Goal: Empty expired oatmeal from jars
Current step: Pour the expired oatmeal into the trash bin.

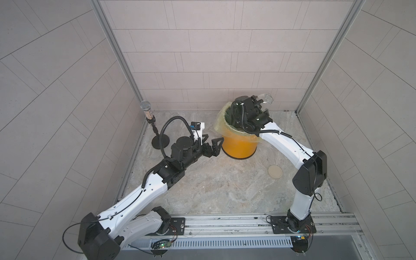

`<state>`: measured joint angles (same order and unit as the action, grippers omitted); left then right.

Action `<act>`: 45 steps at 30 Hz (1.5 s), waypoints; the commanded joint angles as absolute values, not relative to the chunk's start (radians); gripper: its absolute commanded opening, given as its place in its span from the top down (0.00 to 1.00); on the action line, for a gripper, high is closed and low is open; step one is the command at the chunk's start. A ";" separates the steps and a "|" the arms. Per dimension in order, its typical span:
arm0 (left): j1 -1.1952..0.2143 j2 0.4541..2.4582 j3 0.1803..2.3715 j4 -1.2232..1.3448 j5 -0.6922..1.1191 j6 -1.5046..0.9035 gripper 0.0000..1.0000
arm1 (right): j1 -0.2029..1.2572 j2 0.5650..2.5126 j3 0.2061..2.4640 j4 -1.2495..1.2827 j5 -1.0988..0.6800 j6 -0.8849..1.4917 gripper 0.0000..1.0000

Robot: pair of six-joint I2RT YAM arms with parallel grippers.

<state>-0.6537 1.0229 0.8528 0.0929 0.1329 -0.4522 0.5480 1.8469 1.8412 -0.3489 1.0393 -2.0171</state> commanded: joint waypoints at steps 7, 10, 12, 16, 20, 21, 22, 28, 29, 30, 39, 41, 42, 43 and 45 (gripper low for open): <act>-0.650 0.995 0.891 0.072 0.127 -0.439 0.00 | 0.537 1.719 1.605 -0.310 1.072 -2.546 1.00; -0.650 0.998 0.895 0.069 0.128 -0.438 0.00 | 0.530 1.682 1.503 -0.219 1.062 -2.584 1.00; -0.649 0.997 0.900 0.063 0.128 -0.439 0.00 | 0.538 1.683 1.526 -0.226 1.033 -2.565 1.00; -0.649 0.994 0.900 0.063 0.123 -0.437 0.00 | 0.547 1.728 1.672 -0.318 1.033 -2.516 1.00; -0.649 0.996 0.897 0.068 0.121 -0.437 0.00 | 0.552 1.763 1.752 -0.299 1.014 -2.527 1.00; -0.650 0.997 0.896 0.069 0.119 -0.437 0.00 | 0.551 1.769 1.758 -0.286 1.015 -2.534 1.00; -0.650 0.997 0.895 0.073 0.119 -0.439 0.00 | 0.551 1.772 1.761 -0.285 1.015 -2.536 1.00; -0.649 0.999 0.885 0.098 0.119 -0.443 0.00 | 0.548 1.737 1.585 -0.136 1.044 -2.588 1.00; -0.649 0.998 0.883 0.104 0.120 -0.447 0.00 | 0.541 1.747 1.546 -0.052 1.063 -2.613 1.00; -0.650 0.998 0.881 0.105 0.119 -0.453 0.00 | 0.536 1.759 1.531 -0.007 1.084 -2.617 1.00; -0.649 0.966 0.874 0.069 0.114 -0.439 0.00 | 0.553 1.795 1.710 -0.141 1.086 -2.579 1.00; -0.649 0.971 0.874 0.073 0.118 -0.439 0.00 | 0.553 1.813 1.770 -0.174 1.086 -2.568 1.00; -0.649 0.975 0.875 0.074 0.117 -0.439 0.00 | 0.553 1.816 1.784 -0.175 1.078 -2.571 1.00; -0.650 0.977 0.874 0.076 0.118 -0.439 0.00 | 0.553 1.815 1.793 -0.181 1.077 -2.571 1.00; -0.650 0.980 0.869 0.087 0.117 -0.444 0.00 | 0.551 1.809 1.784 -0.189 1.083 -2.564 1.00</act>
<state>-0.6537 0.9848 0.8658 0.0555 0.1261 -0.4480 0.5491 1.8225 1.7687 -0.1738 1.0348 -2.0174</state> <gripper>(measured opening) 0.996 0.832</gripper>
